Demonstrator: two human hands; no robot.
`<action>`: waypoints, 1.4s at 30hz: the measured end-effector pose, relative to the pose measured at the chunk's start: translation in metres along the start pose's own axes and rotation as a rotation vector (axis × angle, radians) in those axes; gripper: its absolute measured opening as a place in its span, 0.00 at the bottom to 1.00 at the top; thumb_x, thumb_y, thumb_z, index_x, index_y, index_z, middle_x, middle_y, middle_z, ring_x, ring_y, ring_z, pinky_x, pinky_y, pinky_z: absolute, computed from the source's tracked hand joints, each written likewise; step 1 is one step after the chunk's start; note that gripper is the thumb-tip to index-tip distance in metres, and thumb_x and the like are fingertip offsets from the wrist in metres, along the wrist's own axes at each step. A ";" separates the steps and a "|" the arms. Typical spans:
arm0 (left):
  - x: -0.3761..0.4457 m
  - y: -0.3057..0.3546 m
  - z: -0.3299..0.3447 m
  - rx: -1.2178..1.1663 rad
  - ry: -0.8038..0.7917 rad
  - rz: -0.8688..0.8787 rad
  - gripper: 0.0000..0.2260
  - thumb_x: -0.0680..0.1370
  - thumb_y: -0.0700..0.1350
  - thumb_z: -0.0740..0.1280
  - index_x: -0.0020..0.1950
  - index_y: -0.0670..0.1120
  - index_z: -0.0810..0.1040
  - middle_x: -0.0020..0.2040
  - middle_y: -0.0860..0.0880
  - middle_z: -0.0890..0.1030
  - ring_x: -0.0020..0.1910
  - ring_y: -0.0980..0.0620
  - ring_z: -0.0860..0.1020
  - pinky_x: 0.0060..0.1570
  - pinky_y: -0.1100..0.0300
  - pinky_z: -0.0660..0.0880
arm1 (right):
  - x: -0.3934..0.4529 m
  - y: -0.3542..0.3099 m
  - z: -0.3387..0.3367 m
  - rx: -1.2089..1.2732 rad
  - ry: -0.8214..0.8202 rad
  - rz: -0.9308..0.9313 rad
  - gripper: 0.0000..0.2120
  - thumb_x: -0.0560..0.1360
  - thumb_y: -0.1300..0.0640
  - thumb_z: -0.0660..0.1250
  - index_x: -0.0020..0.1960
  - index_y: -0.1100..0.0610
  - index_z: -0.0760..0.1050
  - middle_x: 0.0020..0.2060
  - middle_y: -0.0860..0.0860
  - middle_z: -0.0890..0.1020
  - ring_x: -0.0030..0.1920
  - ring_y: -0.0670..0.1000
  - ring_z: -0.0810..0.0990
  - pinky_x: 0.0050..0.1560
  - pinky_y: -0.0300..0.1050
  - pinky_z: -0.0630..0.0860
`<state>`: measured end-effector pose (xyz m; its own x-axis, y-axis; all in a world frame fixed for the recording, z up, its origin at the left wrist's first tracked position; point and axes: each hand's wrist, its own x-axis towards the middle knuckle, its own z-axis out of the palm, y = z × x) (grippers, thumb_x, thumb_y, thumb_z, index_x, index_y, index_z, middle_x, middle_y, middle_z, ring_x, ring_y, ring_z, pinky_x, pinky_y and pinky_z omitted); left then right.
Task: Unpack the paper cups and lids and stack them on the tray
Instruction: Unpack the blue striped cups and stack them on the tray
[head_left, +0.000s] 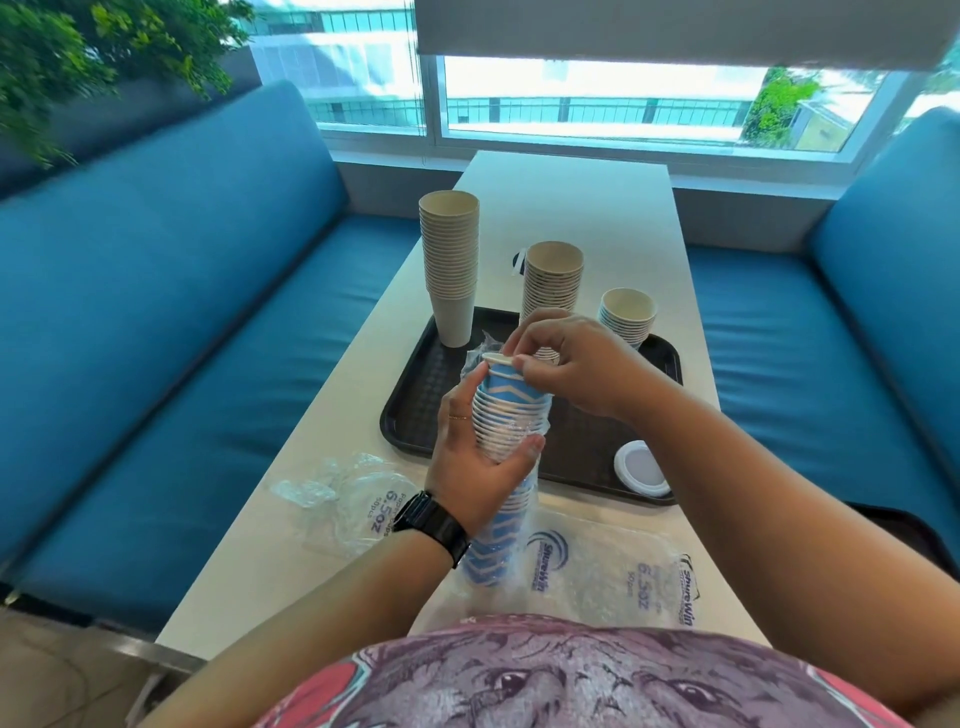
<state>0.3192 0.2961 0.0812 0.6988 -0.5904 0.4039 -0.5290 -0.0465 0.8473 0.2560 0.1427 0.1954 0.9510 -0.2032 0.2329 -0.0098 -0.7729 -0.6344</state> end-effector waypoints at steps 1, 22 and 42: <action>0.000 0.001 0.000 0.005 0.001 0.002 0.37 0.69 0.59 0.72 0.74 0.58 0.58 0.68 0.51 0.67 0.62 0.53 0.76 0.60 0.50 0.77 | 0.001 -0.001 0.000 0.007 0.022 0.003 0.06 0.75 0.59 0.67 0.41 0.51 0.77 0.49 0.47 0.81 0.49 0.44 0.78 0.52 0.41 0.74; 0.000 0.000 -0.001 0.002 0.006 -0.034 0.34 0.67 0.58 0.73 0.66 0.59 0.59 0.62 0.45 0.75 0.52 0.51 0.81 0.50 0.51 0.80 | -0.002 0.028 0.025 0.835 0.080 0.483 0.31 0.63 0.51 0.77 0.62 0.59 0.72 0.51 0.54 0.82 0.47 0.48 0.83 0.43 0.38 0.77; 0.001 -0.004 0.006 -0.063 0.005 -0.072 0.35 0.65 0.61 0.73 0.65 0.65 0.57 0.61 0.62 0.71 0.54 0.64 0.78 0.52 0.69 0.76 | 0.024 0.110 -0.067 0.401 0.746 0.380 0.42 0.62 0.43 0.78 0.71 0.55 0.66 0.64 0.53 0.76 0.61 0.50 0.77 0.62 0.46 0.75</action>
<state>0.3194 0.2905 0.0762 0.7367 -0.5831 0.3426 -0.4461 -0.0382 0.8942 0.2572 0.0123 0.1804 0.4600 -0.8418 0.2826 -0.0400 -0.3376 -0.9404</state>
